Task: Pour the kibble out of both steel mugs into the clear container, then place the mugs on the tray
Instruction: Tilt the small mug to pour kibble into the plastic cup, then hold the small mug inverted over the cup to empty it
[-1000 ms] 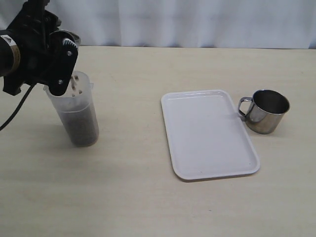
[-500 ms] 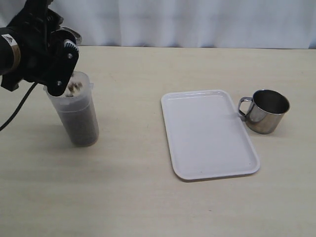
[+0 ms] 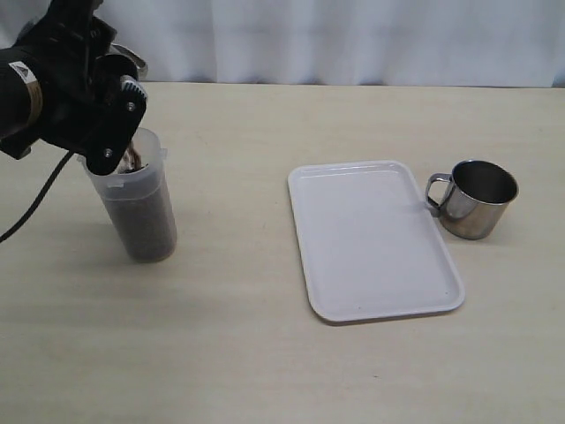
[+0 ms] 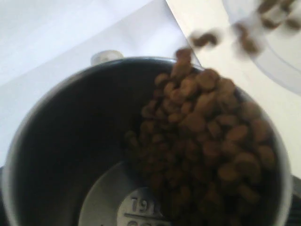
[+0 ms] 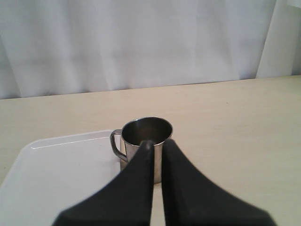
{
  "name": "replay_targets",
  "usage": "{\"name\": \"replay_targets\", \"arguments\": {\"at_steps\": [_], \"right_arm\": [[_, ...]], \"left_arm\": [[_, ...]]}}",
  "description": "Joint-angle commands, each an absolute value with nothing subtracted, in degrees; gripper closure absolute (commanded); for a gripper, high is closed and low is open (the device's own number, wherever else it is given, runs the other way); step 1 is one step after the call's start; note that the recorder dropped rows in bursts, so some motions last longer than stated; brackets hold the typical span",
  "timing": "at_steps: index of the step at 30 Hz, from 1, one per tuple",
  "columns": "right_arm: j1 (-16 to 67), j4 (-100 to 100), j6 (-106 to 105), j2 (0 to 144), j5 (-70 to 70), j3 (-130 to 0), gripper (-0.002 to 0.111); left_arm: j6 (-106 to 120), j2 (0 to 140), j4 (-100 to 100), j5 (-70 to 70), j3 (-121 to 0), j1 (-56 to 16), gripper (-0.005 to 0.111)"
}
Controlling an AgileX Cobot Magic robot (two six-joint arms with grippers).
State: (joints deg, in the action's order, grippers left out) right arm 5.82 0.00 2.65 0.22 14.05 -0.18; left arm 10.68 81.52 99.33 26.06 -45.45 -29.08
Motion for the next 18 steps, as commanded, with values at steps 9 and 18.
{"name": "replay_targets", "arguments": {"at_steps": [9,18], "right_arm": [[5.43,0.38,2.64,0.00,14.24,0.00,0.104],[5.43,0.38,2.64,0.00,14.24,0.00,0.104]], "left_arm": [[14.14,81.29,99.95,29.50,-45.40,-30.66,0.107],[16.50,81.29,99.95,29.85,-45.40,-30.66,0.107]]}}
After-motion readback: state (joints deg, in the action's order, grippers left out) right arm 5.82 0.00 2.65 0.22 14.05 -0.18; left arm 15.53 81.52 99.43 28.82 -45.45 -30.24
